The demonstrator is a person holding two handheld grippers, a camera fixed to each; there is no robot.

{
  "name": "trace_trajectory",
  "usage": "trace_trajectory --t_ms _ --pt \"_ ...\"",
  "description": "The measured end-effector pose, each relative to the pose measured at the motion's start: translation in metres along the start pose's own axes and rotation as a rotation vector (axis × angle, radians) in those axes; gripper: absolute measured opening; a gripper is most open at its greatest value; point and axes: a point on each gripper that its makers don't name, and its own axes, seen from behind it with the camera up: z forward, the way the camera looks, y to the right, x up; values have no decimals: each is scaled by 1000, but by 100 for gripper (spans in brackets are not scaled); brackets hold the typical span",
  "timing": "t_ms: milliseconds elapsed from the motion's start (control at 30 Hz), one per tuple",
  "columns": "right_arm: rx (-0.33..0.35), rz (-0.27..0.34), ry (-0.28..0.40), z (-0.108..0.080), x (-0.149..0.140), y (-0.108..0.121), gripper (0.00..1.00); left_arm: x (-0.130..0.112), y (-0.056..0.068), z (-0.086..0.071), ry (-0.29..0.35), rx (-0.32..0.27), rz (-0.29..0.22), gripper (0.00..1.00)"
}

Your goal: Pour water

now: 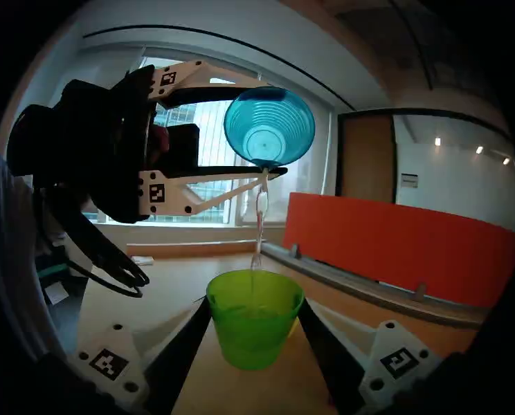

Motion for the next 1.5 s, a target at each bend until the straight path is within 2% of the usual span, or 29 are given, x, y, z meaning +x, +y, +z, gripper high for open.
trace_trajectory --t_ms 467,600,767,933,1233,1500 --pt "-10 6 5 2 1 3 90 7 2 3 16 17 109 86" --pt "-11 7 7 2 1 3 90 8 4 2 18 17 96 86" --pt "-12 7 7 2 1 3 90 4 4 1 12 13 40 86" --pt "-16 6 9 1 2 4 90 -3 2 1 -1 8 -79 86" --pt "-28 5 16 -2 5 6 91 -24 5 5 -41 5 -372 86" --pt "-39 3 22 -7 9 9 90 -43 8 3 -66 8 -659 86"
